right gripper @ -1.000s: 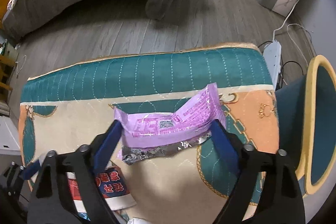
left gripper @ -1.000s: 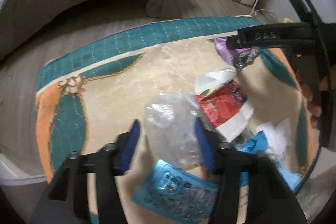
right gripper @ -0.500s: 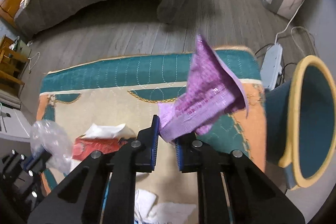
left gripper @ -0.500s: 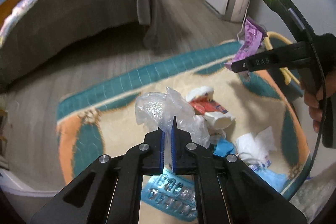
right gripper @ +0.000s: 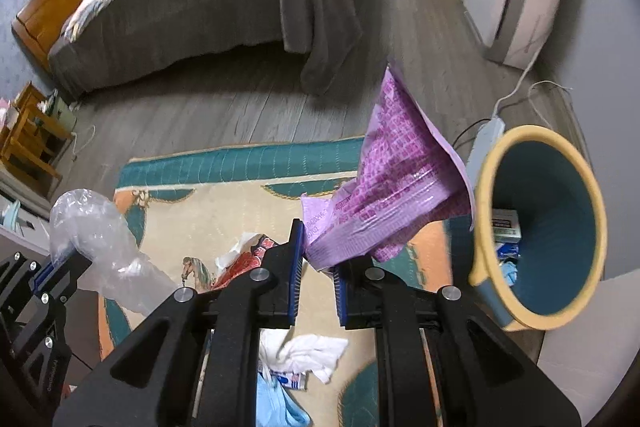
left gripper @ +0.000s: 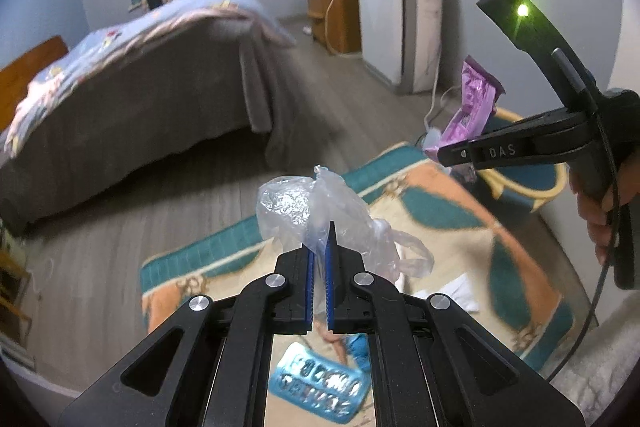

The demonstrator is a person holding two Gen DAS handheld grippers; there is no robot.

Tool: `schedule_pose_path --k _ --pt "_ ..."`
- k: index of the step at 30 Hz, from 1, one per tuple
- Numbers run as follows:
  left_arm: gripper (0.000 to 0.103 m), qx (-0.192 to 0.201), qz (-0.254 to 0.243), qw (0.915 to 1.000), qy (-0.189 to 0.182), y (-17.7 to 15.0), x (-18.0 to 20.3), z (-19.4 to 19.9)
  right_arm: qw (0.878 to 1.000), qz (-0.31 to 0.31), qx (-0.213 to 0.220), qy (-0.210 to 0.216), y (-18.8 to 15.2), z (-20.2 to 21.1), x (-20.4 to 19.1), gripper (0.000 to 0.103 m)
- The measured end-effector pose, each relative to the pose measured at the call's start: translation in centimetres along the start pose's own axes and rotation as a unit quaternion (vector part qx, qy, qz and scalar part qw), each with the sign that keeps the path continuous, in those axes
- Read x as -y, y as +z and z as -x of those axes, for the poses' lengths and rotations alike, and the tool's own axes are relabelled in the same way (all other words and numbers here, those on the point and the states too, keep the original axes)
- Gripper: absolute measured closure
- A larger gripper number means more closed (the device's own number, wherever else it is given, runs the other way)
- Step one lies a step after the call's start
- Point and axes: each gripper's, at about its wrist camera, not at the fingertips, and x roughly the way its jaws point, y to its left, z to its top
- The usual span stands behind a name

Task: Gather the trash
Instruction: 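Carry the wrapper and plastic bag over the teal bin with both tools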

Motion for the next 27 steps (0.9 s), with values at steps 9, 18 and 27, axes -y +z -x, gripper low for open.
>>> schedule_pose_path --k 9,18,27 --pt "0.098 0.026 -0.011 0.9994 -0.017 1.1 2.4 1.2 0.998 -0.049 0.048 -0.009 -1.2 5.3 5.6 0.090" --pt "0.098 0.035 -0.023 0.9975 -0.057 2.6 5.8 0.3 0.995 -0.079 0.047 -0.031 -1.1 5.2 11.8 0.090" --pt "0.098 0.006 -0.030 0.9968 -0.074 3.0 10.3 -2.5 0.993 -0.103 0.022 -0.054 -0.6 2.5 17.7 0.090"
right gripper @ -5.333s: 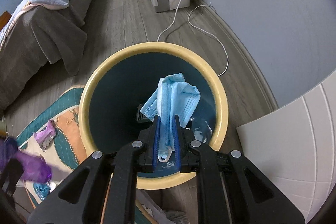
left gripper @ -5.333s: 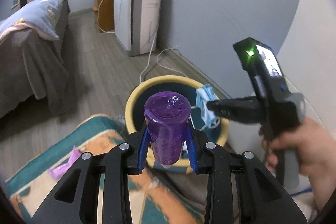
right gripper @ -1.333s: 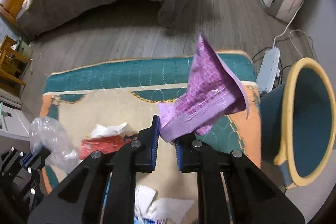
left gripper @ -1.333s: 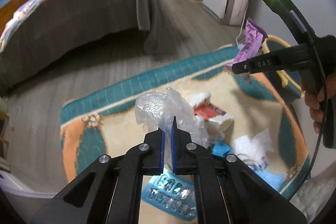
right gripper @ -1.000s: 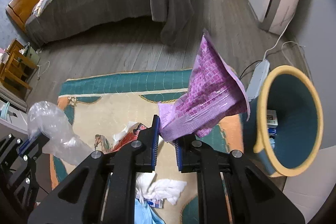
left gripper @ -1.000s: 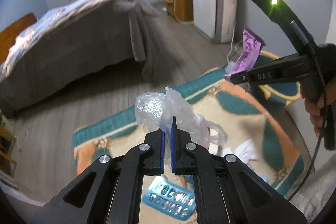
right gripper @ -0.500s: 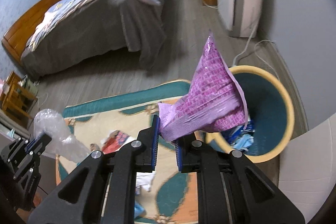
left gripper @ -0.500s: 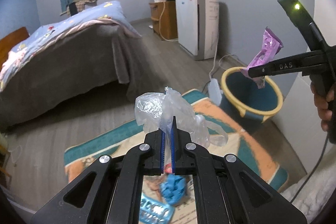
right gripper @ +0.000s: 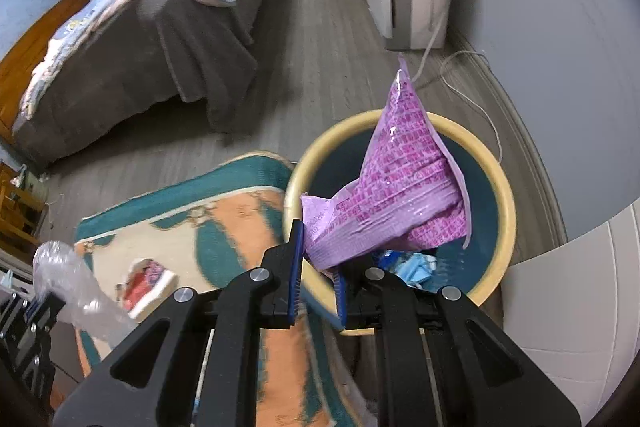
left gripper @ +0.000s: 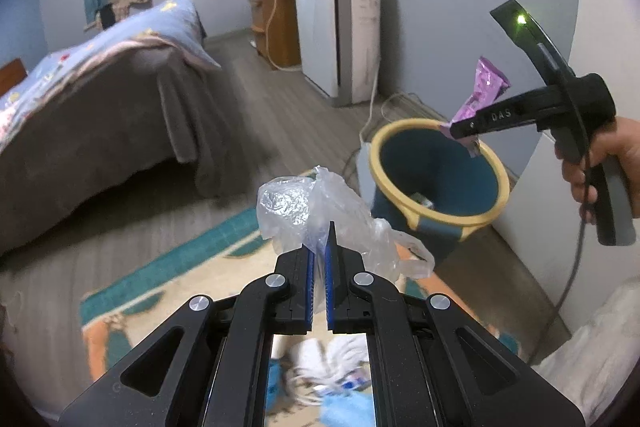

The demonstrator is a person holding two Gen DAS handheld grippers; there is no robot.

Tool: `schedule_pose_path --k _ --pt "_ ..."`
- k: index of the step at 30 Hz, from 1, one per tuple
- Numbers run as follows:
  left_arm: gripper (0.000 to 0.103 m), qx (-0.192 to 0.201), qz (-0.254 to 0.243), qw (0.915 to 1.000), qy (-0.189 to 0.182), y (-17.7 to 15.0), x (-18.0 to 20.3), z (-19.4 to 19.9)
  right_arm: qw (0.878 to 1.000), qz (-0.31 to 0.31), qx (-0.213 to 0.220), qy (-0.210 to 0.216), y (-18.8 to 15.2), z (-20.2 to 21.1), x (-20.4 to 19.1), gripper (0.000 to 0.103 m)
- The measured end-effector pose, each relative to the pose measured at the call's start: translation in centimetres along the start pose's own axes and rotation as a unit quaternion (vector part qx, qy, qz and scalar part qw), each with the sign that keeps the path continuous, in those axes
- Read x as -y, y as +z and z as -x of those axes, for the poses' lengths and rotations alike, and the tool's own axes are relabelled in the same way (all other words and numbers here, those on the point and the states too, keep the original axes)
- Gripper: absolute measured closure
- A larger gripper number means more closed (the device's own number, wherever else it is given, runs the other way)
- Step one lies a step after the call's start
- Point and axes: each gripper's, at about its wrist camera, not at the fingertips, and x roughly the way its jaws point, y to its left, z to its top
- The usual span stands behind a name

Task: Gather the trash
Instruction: 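Carry the wrapper and plastic bag over the teal bin with both tools, then open both tools to drop the wrapper and plastic bag into the bin, then move both tools back over the mat toward the remaining trash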

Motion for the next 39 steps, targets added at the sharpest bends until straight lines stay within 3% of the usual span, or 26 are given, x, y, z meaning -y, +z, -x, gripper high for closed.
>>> schedule_pose_path --k 11,20,25,28,30,35,39 --pt "0.098 -0.029 -0.030 0.9980 -0.048 3.6 6.3 -6.0 0.997 -0.074 -0.025 0.001 -0.4 -2.9 6.0 0.090" --pt "0.098 -0.045 -0.051 0.9966 -0.045 6.9 9.1 -11.3 0.992 -0.125 -0.021 0.004 -0.2 -3.2 8.2 0.087" --pt "0.095 -0.045 -0.055 0.9962 -0.052 7.7 10.1 -12.8 0.990 -0.139 -0.020 -0.003 -0.2 -3.5 8.9 0.064" --pt "0.083 -0.047 -0.056 0.9962 -0.047 7.6 10.1 -13.2 0.989 -0.148 -0.018 -0.002 -0.2 -3.6 9.2 0.053" --pt "0.065 -0.045 -0.054 0.9964 -0.047 7.5 10.1 -13.1 0.989 -0.148 -0.014 -0.008 -0.1 -3.4 9.1 0.043" --pt "0.045 -0.034 -0.049 0.9971 -0.047 7.3 9.5 -12.4 0.989 -0.147 -0.009 -0.013 -0.1 -3.2 8.8 0.035" --pt "0.011 -0.016 -0.028 0.9989 -0.035 7.2 8.5 -10.9 0.990 -0.142 -0.003 -0.021 0.1 -2.8 8.4 0.020"
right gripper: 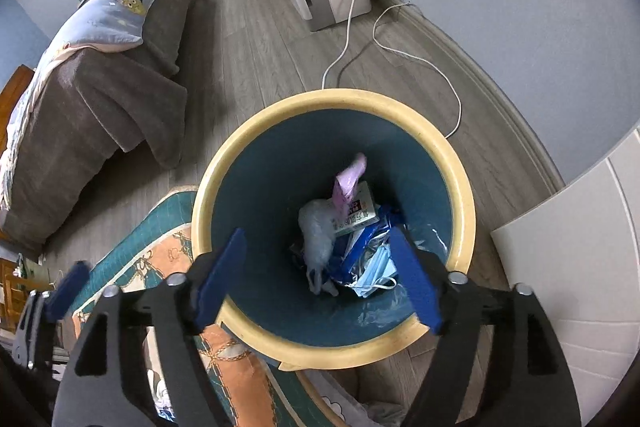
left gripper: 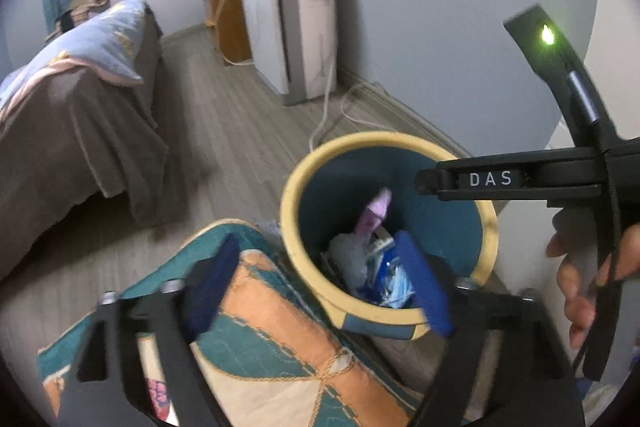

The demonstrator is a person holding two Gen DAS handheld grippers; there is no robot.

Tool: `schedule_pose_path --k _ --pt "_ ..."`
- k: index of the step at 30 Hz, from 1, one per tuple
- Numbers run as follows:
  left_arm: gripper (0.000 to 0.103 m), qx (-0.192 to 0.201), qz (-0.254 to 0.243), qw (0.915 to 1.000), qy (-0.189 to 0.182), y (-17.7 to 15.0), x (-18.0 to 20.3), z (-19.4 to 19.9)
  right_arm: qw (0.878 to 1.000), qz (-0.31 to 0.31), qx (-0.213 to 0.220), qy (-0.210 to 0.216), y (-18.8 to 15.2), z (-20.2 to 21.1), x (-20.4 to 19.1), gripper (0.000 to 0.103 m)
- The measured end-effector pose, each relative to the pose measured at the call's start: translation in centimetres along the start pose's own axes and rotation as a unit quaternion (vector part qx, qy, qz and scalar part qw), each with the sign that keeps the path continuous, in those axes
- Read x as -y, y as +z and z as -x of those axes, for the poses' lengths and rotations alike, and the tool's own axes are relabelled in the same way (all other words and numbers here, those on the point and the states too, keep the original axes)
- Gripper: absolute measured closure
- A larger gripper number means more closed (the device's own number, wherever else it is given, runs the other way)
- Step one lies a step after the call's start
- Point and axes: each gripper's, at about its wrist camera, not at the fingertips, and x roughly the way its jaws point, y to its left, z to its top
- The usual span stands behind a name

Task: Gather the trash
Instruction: 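Move both tools back over the mat toward the remaining trash, then grasp the red-and-white paper packet with right tool while left tool grasps blue blister pack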

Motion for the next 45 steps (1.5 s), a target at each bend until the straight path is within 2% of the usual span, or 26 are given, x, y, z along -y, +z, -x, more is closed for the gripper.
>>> schedule_pose_path --k 3,9,15,18,25,33,39,41,45 --pt "0.007 0.008 0.025 0.9995 0.016 -0.7 -1.3 1.3 1.000 0.007 0.011 -0.010 0.0 0.6 -0.3 0.005" --pt "0.007 0.012 0.042 0.9975 0.055 -3.0 -3.9 4.8 0.999 0.044 0.016 -0.023 -0.2 1.4 -1.9 0.006" --pt "0.006 0.020 0.056 0.9934 0.099 -5.9 -7.5 10.3 0.996 0.084 0.019 -0.027 -1.1 2.2 -4.3 0.006" --pt "0.006 0.018 0.060 0.9901 0.125 -7.6 -9.1 12.9 0.993 0.109 0.023 -0.024 -1.9 2.9 -6.0 0.006" --pt "0.005 0.009 0.114 0.9812 0.156 -12.3 -13.0 18.0 0.988 0.151 0.025 0.006 -5.2 4.8 -11.2 0.006" --pt "0.005 -0.029 0.164 0.9674 0.191 -18.2 -17.0 18.9 0.982 0.185 0.002 0.030 -9.8 5.0 -17.7 0.006" --pt "0.005 -0.077 0.187 0.9549 0.218 -22.6 -19.2 17.9 0.977 0.210 -0.029 0.031 -12.6 3.9 -21.4 0.006" --pt "0.005 -0.087 0.200 0.9516 0.216 -23.6 -19.6 17.5 0.977 0.208 -0.029 0.037 -13.1 3.7 -22.3 0.006" --pt "0.005 -0.106 0.226 0.9470 0.202 -25.4 -20.1 16.3 0.974 0.224 -0.039 0.021 -14.2 2.3 -23.9 0.006"
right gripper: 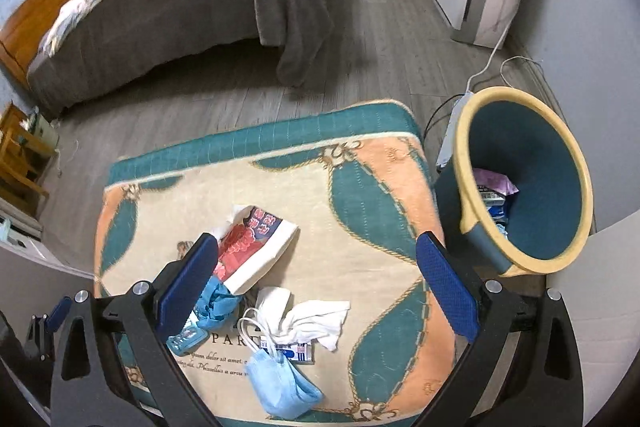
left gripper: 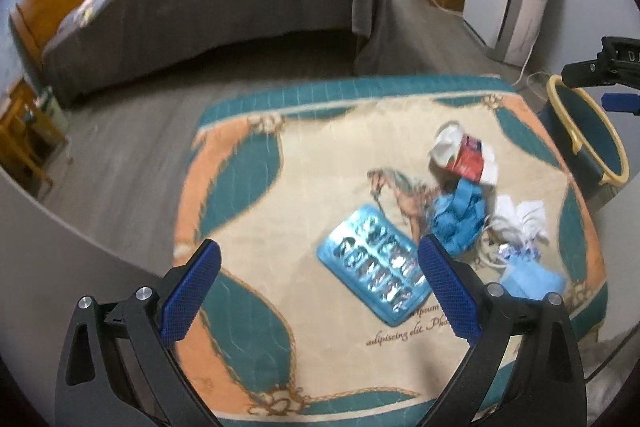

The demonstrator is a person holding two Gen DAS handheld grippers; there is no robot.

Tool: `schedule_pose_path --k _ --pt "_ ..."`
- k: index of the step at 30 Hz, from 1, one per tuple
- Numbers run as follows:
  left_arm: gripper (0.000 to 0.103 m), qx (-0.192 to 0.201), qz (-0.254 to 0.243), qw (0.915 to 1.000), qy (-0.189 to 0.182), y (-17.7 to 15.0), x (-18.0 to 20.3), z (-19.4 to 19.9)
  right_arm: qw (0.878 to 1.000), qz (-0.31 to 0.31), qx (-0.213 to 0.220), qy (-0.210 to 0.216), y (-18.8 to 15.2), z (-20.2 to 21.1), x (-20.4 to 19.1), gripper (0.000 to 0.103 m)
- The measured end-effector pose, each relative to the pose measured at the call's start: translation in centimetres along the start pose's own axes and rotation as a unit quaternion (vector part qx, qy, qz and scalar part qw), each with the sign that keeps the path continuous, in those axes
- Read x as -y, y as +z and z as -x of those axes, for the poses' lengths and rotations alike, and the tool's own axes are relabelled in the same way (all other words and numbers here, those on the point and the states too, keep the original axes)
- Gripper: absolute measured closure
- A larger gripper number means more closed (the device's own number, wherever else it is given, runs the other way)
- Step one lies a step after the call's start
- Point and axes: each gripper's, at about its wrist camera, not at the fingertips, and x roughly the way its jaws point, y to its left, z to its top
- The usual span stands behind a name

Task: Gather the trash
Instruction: 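Grasp the red-and-white paper packet with right tool while left tool grasps blue blister pack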

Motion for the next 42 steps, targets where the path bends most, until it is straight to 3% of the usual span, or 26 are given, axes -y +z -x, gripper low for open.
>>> schedule_pose_path --k 8,19,30,34,37,40,42 --pt "0.005 -0.044 -0.019 0.9989 -0.003 -1.9 1.4 -3.3 0.999 0.028 -0.032 -0.009 0.0 -3.4 -3.3 0.006" --pt "0.005 -0.054 -0.009 0.9983 -0.018 -0.8 3.6 -7.3 0.996 0.057 -0.061 -0.019 0.4 -7.0 -5.0 0.006" --pt "0.005 -0.051 -0.043 0.9976 -0.017 -0.8 4.2 -9.4 0.994 0.005 -0.106 0.034 1.0 -10.4 -5.9 0.032" --pt "0.005 -0.057 -0.041 0.9975 -0.005 -1.2 3.2 -9.2 0.994 0.007 -0.105 0.039 1.3 -10.8 -7.1 0.034" --pt "0.005 -0.074 -0.014 0.9972 -0.002 -1.5 1.9 -8.7 0.992 0.011 -0.117 0.039 1.1 -11.5 -7.6 0.043" --pt "0.005 -0.085 0.008 0.9961 -0.021 -1.8 1.1 -8.2 0.989 0.017 -0.136 0.049 0.7 -12.2 -8.1 0.064" --pt "0.005 -0.098 0.010 0.9948 -0.027 -2.3 1.0 -8.3 0.989 0.030 -0.138 0.041 0.5 -12.0 -8.5 0.090"
